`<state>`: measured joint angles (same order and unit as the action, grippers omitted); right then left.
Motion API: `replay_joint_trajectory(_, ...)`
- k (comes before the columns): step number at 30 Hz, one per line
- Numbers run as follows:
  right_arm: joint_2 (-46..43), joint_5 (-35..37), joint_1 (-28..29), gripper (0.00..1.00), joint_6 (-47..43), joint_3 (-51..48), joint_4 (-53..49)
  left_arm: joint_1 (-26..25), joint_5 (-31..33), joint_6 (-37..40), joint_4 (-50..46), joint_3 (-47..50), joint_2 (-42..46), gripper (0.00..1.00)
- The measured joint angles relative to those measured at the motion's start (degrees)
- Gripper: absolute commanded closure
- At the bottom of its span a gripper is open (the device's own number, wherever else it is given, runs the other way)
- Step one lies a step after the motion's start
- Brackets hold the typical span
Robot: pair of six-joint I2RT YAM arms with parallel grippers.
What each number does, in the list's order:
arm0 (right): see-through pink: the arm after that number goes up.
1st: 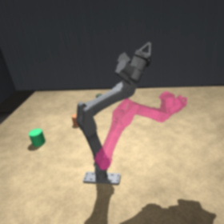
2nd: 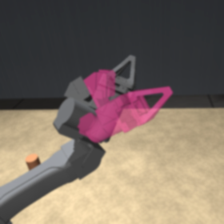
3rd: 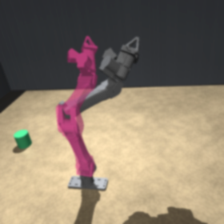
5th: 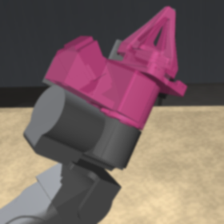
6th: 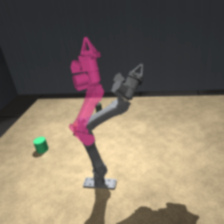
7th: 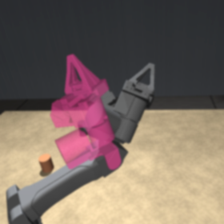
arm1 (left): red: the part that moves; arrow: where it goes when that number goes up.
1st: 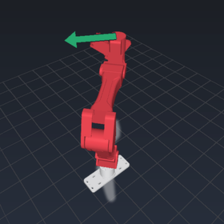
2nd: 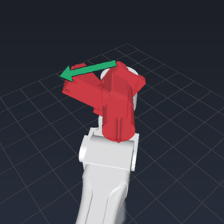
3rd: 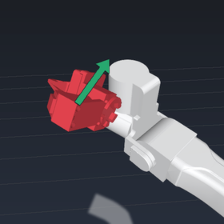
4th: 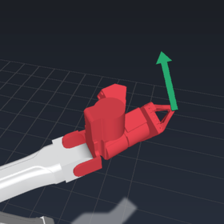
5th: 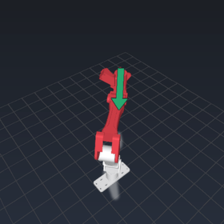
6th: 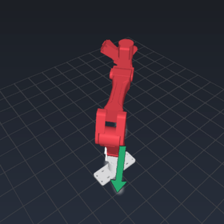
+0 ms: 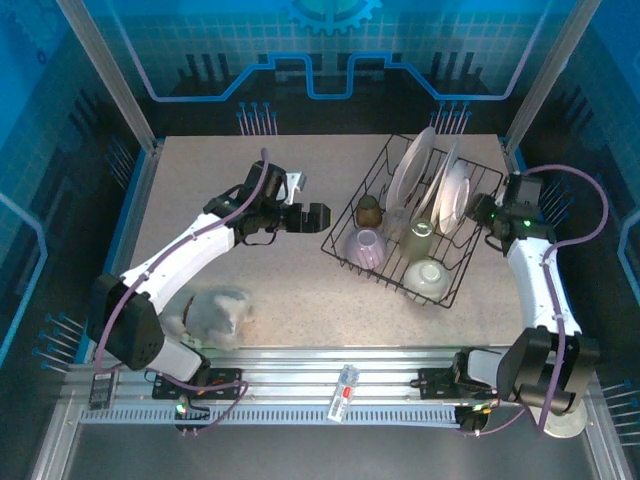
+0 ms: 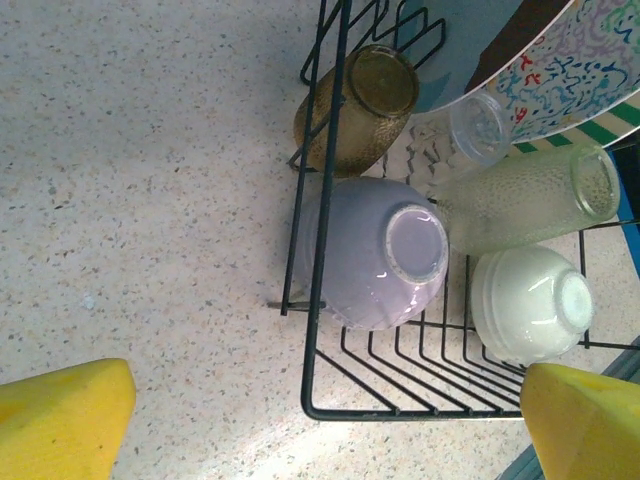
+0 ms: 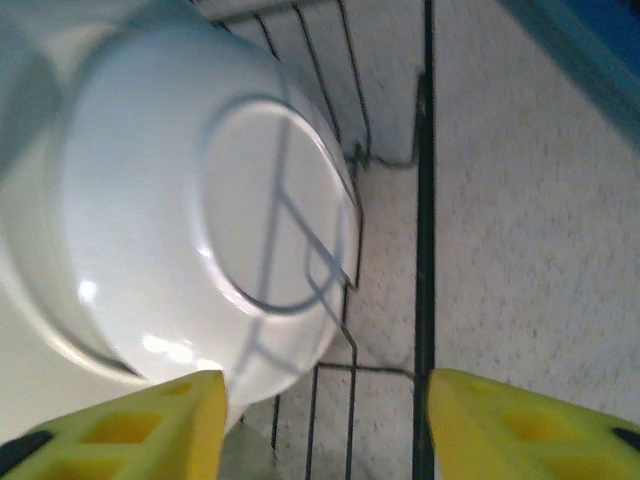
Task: Unload the mixed dishes from the dish rack
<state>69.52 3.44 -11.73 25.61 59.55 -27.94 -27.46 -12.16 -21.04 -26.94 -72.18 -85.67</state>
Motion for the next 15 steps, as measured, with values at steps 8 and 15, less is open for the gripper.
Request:
replay_joint_trajectory(8,0.0,8.0,11.2,0.24,-0.6,9.4,-3.4,0.0,-0.2,0.0,-0.2,-3.6,0.0,0.01)
replay_joint_trajectory(15,7.6,12.0,15.7,0.32,-0.4,18.6,-6.9,0.0,-2.3,-0.5,-0.2,-5.0,1.9,0.01)
